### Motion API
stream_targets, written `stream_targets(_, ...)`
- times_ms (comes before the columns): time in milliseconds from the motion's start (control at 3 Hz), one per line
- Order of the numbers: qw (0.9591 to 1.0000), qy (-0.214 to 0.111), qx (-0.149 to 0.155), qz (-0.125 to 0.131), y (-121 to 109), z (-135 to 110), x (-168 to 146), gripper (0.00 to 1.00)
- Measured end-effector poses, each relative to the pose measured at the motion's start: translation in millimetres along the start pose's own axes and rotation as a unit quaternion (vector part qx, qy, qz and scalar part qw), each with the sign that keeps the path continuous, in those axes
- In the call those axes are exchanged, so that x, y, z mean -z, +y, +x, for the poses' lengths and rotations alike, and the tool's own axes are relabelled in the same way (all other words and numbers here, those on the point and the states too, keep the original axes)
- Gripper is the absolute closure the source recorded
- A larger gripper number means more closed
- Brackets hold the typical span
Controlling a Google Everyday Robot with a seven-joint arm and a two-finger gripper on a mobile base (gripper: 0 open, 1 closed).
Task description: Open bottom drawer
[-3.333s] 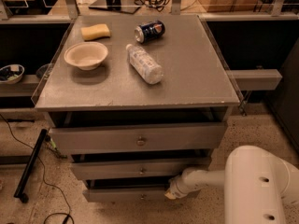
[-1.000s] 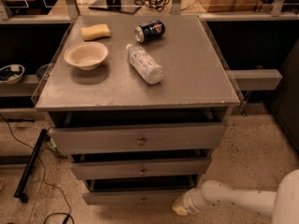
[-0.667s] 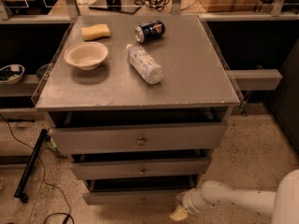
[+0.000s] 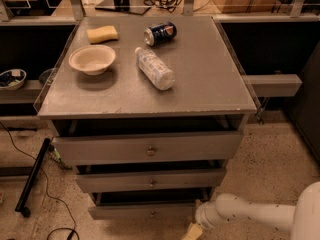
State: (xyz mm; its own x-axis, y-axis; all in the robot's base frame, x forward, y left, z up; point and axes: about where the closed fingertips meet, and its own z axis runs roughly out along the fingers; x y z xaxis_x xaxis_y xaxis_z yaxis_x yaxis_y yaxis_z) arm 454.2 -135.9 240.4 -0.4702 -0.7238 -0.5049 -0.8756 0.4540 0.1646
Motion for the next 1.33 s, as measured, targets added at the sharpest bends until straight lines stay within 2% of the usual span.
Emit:
stream_targets(333,0.9999,0.006,0.007,0.007,-0.2,-1.7,-3.4,0.0)
stream_targets(667,0.9985,0.034,0.042,0.006,-12.8,-22.5,-50.2,0.0)
stream_targets(1000,0.9985,0.033,0.043,0.006,-12.9,-23.6,-50.9,0.0)
stream_targets(1333,0.9991,0.016,0.038,-0.004,-13.5,-27.2,-56.9,0.0)
